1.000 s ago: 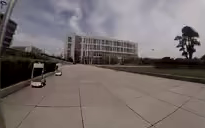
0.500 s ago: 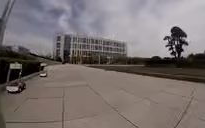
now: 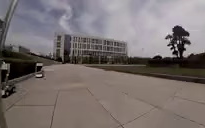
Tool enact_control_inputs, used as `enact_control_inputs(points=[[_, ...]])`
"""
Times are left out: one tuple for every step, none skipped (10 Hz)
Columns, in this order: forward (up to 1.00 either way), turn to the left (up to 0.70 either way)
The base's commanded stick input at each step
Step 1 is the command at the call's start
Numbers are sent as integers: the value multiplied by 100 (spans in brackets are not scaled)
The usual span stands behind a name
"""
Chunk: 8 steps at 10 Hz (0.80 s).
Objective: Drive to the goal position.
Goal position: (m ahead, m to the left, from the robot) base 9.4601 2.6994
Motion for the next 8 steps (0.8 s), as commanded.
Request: enact_control_inputs(points=[[70,27],[70,27],[70,23],[70,11],[70,0],[70,0],[70,0],[70,0]])
